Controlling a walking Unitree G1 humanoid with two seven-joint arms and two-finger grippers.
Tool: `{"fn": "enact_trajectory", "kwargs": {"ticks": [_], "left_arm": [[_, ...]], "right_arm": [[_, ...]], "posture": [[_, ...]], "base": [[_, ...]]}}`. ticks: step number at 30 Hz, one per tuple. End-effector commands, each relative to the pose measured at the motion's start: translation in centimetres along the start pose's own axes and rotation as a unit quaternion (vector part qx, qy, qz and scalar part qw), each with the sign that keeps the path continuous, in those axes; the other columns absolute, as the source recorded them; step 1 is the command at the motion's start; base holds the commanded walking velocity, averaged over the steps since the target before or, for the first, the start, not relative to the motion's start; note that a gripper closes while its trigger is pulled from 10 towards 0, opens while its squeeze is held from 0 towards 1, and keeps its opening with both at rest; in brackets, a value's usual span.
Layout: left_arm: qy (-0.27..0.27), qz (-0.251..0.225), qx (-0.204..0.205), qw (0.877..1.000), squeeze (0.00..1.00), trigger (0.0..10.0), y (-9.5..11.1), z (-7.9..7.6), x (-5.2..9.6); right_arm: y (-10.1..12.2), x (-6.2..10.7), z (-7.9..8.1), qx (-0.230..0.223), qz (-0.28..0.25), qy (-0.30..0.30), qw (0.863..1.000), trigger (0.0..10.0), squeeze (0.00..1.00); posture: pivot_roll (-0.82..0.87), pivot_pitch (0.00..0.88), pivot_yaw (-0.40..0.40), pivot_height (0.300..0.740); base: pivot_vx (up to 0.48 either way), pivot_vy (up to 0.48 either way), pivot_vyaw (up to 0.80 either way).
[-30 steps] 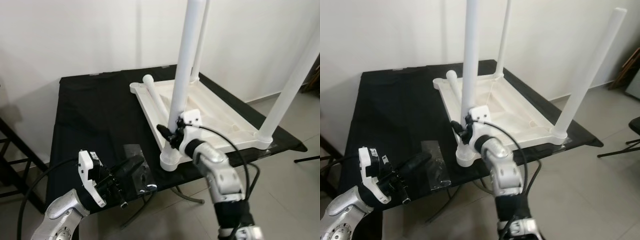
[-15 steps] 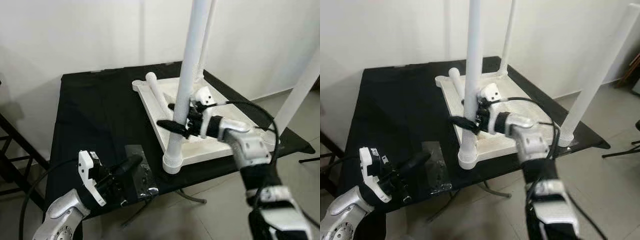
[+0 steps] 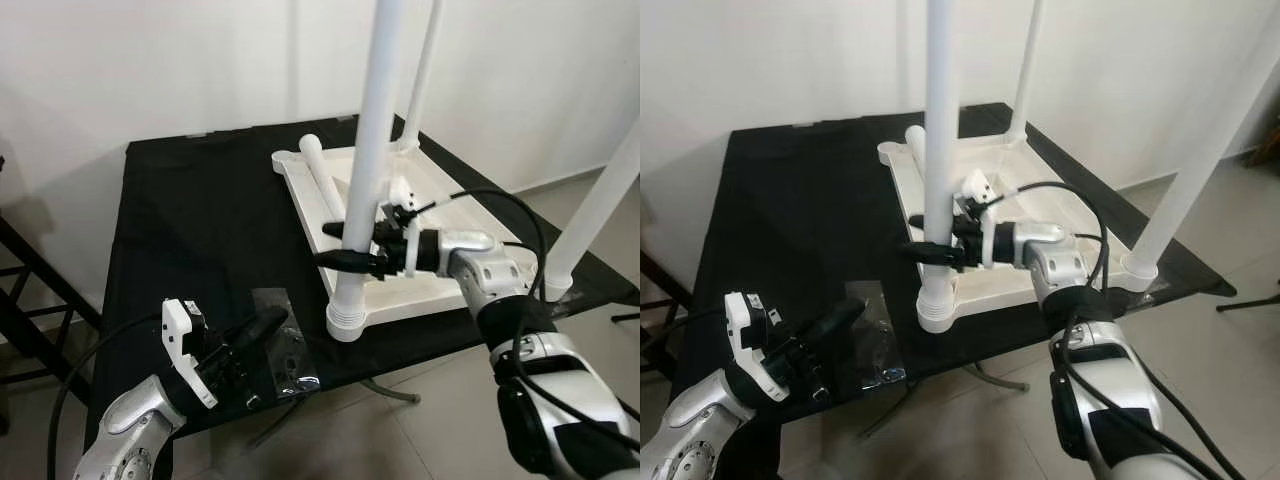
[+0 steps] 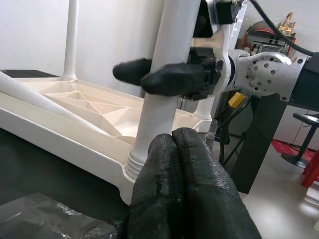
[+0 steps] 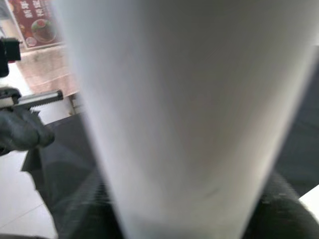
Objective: Building children table
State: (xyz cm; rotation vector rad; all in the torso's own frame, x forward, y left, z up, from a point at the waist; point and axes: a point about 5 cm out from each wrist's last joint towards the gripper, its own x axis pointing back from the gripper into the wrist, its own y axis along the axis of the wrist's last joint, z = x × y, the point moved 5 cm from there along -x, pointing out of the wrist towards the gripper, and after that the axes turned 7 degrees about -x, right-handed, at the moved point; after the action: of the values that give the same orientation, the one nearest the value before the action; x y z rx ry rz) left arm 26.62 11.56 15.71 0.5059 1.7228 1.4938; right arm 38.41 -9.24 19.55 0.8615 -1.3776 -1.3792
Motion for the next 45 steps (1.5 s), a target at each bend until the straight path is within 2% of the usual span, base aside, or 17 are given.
{"fn": "enact_trajectory", "kwargs": {"ticks": [1,11,14,16,18,19,23,28,29,30,31,32,33,35,38,39,45], "left_arm": [[-0.001,0.003,0.003,1.0,0.0,10.0,-0.3,-0.1,0.1],[-0.005,0.006,0.005,1.0,0.0,10.0,-0.4,-0.1,0.2],[-0.005,0.006,0.006,1.0,0.0,10.0,-0.4,-0.1,0.2],[-0.006,0.006,0.005,1.0,0.0,10.0,-0.4,-0.1,0.3],[-0.006,0.006,0.005,1.0,0.0,10.0,-0.4,-0.1,0.3],[-0.005,0.005,0.004,1.0,0.0,10.0,-0.3,0.1,0.3],[-0.005,0.006,0.004,1.0,0.0,10.0,-0.4,0.2,0.2],[-0.013,0.008,0.005,1.0,0.0,10.0,-0.5,0.2,0.0],[-0.012,0.008,0.005,1.0,0.0,10.0,-0.5,0.3,0.0],[-0.01,0.006,0.005,1.0,0.0,10.0,-0.4,0.3,0.0],[-0.008,0.005,0.005,1.0,0.0,10.0,-0.4,0.4,0.0],[-0.008,0.005,0.005,1.0,0.0,10.0,-0.4,0.4,0.0],[-0.008,0.005,0.005,1.0,0.0,10.0,-0.4,0.4,0.0],[-0.008,0.005,0.005,1.0,0.0,10.0,-0.4,0.4,0.0],[-0.009,0.006,0.005,1.0,0.0,10.0,-0.5,0.4,-0.1],[-0.01,0.006,0.005,1.0,0.0,10.0,-0.5,0.4,-0.2],[-0.009,0.006,0.003,1.0,0.0,10.0,-0.6,0.4,-0.3]], "right_arm": [[0.2,-0.2,0.0,0.009,0.009,0.004,1.0,0.0,0.0],[0.2,-0.1,-1.5,0.022,-0.014,-0.062,0.998,0.0,0.0],[-0.9,-0.2,-3.1,0.009,-0.023,-0.179,0.984,0.0,0.0],[-3.2,2.0,-5.1,-0.076,-0.108,-0.495,0.859,0.0,0.0],[-3.2,2.0,-5.1,-0.076,-0.108,-0.495,0.859,0.0,0.0],[-6.0,-0.5,-1.0,-0.118,-0.103,-0.491,0.857,0.0,0.0],[-6.3,-3.3,1.1,-0.112,-0.085,-0.427,0.893,0.0,0.0],[-5.8,-4.3,0.8,-0.1,-0.075,-0.412,0.903,0.0,0.0],[-5.5,-4.4,0.7,-0.097,-0.072,-0.411,0.903,3.7,0.0],[-5.1,-4.6,0.6,-0.098,-0.074,-0.408,0.905,10.0,0.0],[-4.4,-4.9,0.6,-0.097,-0.08,-0.392,0.912,10.0,0.43],[-4.4,-4.9,0.6,-0.097,-0.08,-0.392,0.912,10.0,0.43],[-3.3,-5.2,0.9,-0.101,-0.096,-0.37,0.918,10.0,1.0],[-2.5,-5.3,1.1,-0.105,-0.108,-0.357,0.922,10.0,1.0],[1.4,-6.2,3.4,-0.105,-0.143,-0.242,0.954,10.0,0.95],[2.1,-6.4,4.0,-0.104,-0.145,-0.208,0.962,10.0,0.0],[3.1,-6.1,6.0,0.011,-0.084,-0.051,0.995,10.0,0.0]], "posture": [[0.04,0.001,-0.027,0.74],[0.03,0.0,-0.019,0.74],[0.03,0.0,-0.03,0.74],[0.02,0.003,-0.04,0.74],[0.02,0.003,-0.04,0.74],[0.01,0.001,-0.016,0.74],[0.01,0.0,-0.008,0.74],[0.01,0.0,-0.016,0.74],[0.01,0.0,-0.014,0.74],[0.01,0.0,-0.014,0.74],[0.01,0.0,-0.015,0.74],[0.01,0.0,-0.015,0.74],[0.01,0.0,-0.016,0.74],[0.01,0.0,-0.016,0.74],[0.01,0.0,-0.017,0.74],[0.01,0.0,-0.017,0.74],[0.02,0.0,-0.023,0.74]], "base": [[0.0,0.0,0.0],[0.0,0.0,0.0],[0.0,0.0,0.0],[0.0,0.0,0.0],[0.0,0.0,0.0],[0.0,0.0,0.0],[0.0,0.0,0.0],[0.0,0.0,0.0],[0.0,0.0,0.0],[0.0,0.0,0.0],[0.0,0.0,0.0],[0.0,0.0,0.0],[0.0,0.0,0.0],[0.0,0.0,0.0],[0.0,0.0,0.0],[0.0,0.0,0.0],[0.0,0.0,0.0]]}}
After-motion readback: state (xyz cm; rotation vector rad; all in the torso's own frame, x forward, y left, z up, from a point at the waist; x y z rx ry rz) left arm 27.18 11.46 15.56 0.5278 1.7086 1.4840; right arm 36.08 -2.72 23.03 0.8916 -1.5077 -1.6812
